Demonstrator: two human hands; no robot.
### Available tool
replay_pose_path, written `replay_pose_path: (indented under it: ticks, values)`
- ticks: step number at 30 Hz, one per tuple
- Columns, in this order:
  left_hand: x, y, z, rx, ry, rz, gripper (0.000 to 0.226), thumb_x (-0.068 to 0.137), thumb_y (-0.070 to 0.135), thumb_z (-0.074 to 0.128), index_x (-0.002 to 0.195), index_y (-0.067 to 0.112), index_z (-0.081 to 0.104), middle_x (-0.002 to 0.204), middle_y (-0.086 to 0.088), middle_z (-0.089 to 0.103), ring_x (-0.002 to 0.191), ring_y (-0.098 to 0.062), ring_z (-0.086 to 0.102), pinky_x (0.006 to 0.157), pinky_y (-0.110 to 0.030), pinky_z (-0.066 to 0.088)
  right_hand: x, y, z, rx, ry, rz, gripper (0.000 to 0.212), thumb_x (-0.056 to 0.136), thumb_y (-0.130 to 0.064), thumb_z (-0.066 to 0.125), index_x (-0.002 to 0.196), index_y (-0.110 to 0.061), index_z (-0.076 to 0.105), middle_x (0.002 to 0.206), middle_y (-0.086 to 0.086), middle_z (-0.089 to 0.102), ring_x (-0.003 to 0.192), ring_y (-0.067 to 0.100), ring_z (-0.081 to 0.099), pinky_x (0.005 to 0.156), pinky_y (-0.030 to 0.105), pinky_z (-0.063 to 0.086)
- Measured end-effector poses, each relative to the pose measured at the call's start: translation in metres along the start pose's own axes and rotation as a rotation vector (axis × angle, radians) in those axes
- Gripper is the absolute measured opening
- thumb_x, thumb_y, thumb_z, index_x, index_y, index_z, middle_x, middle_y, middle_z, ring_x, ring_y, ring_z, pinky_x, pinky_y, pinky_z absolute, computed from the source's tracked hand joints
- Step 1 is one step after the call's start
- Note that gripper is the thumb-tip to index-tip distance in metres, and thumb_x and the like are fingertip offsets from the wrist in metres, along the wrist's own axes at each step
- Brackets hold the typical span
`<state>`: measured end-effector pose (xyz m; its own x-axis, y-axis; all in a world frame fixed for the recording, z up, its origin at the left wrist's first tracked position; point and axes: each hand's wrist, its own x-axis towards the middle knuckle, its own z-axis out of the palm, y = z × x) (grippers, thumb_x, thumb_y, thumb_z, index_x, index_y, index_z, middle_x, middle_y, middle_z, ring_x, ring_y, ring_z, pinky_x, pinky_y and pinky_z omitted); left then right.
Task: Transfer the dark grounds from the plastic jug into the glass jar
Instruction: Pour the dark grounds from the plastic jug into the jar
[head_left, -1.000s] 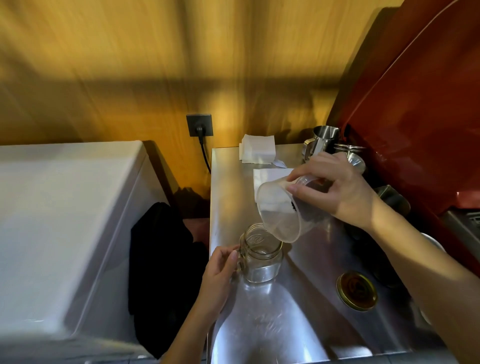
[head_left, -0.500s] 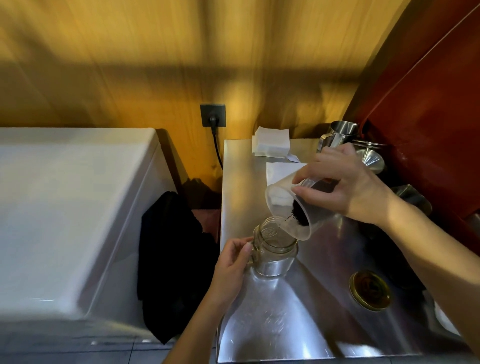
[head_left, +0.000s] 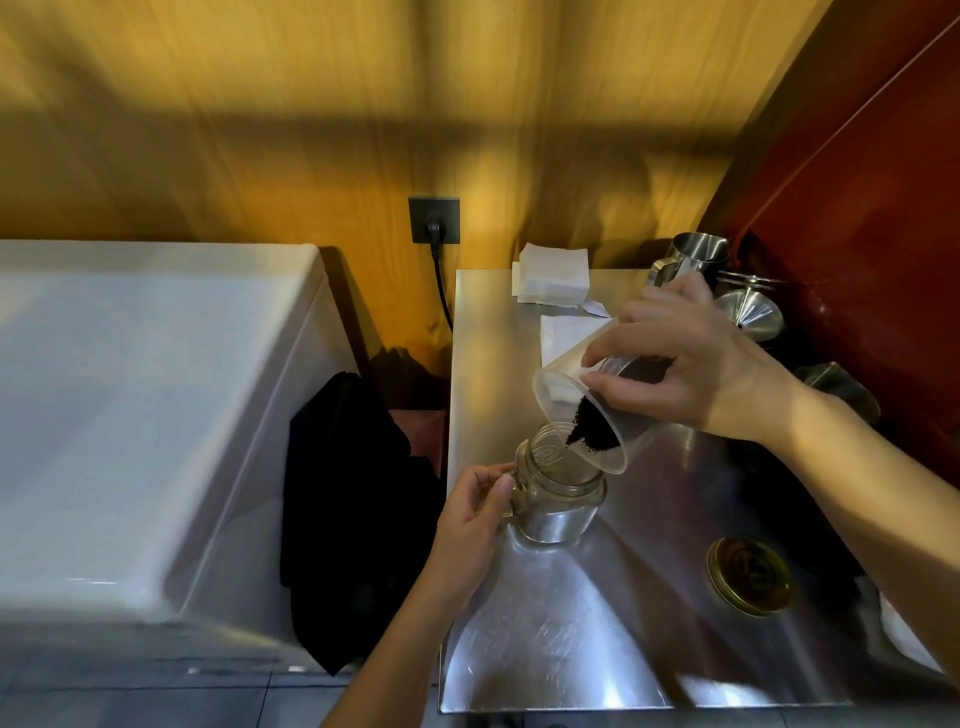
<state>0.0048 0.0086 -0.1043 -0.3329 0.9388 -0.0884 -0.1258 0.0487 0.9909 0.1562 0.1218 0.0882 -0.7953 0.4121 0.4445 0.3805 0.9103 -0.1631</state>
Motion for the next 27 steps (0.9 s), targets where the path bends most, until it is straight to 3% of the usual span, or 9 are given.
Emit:
replay_pose_path:
  ticks: [4,11,16,19,23,27]
  values:
    - [0.000,0.001,0.000,0.005,0.002,0.003,0.013,0.095,0.020,0.050,0.085,0.019,0.059,0.092,0.001,0.067,0.085,-0.010,0.063,0.074,-0.021,0.052,0.001,-0.001,0.005,-0.016,-0.036,-0.051,0.020,0.077,-0.030,0.065,0.076,-0.011,0.072,0.060,0.006,0.059,0.062,0.024,0.051,0.071,0.037,0.025]
    - [-0.001,0.000,0.000,-0.005,0.004,0.011,0.011,0.093,0.021,0.051,0.090,0.014,0.060,0.091,0.003,0.068,0.085,-0.007,0.063,0.074,-0.019,0.052,0.003,0.000,0.006,0.004,-0.024,-0.077,0.029,0.080,-0.038,0.062,0.076,-0.011,0.072,0.060,0.004,0.058,0.063,0.020,0.048,0.073,0.036,0.025]
    - [0.000,-0.003,0.001,-0.066,0.007,0.000,0.023,0.084,0.035,0.056,0.090,0.013,0.061,0.094,-0.001,0.068,0.090,-0.017,0.062,0.081,-0.033,0.051,0.001,-0.002,0.007,0.001,-0.031,-0.109,0.033,0.081,-0.040,0.053,0.076,-0.012,0.071,0.060,0.003,0.057,0.063,0.015,0.042,0.070,0.036,0.025]
    - [0.000,-0.004,0.001,-0.116,-0.002,-0.023,0.019,0.086,0.039,0.060,0.087,0.020,0.063,0.092,0.000,0.069,0.091,-0.019,0.061,0.084,-0.040,0.048,0.001,-0.003,0.009,-0.016,-0.038,-0.125,0.033,0.082,-0.039,0.053,0.077,-0.012,0.071,0.059,0.004,0.056,0.060,0.021,0.047,0.070,0.036,0.025]
    - [-0.001,-0.003,0.001,-0.130,-0.011,-0.036,0.025,0.079,0.046,0.062,0.088,0.023,0.064,0.090,0.004,0.069,0.091,-0.016,0.061,0.084,-0.041,0.049,0.002,-0.008,0.012,-0.069,-0.051,-0.174,0.028,0.082,-0.035,0.057,0.077,-0.011,0.071,0.056,0.005,0.052,0.059,0.023,0.047,0.069,0.038,0.027]
    - [-0.002,0.000,0.000,-0.100,-0.018,-0.031,0.017,0.081,0.041,0.058,0.085,0.026,0.064,0.086,0.008,0.069,0.087,-0.014,0.062,0.082,-0.036,0.050,0.001,-0.009,0.009,-0.024,-0.066,-0.122,0.034,0.083,-0.039,0.052,0.078,-0.011,0.071,0.060,0.006,0.056,0.062,0.023,0.048,0.072,0.042,0.031]
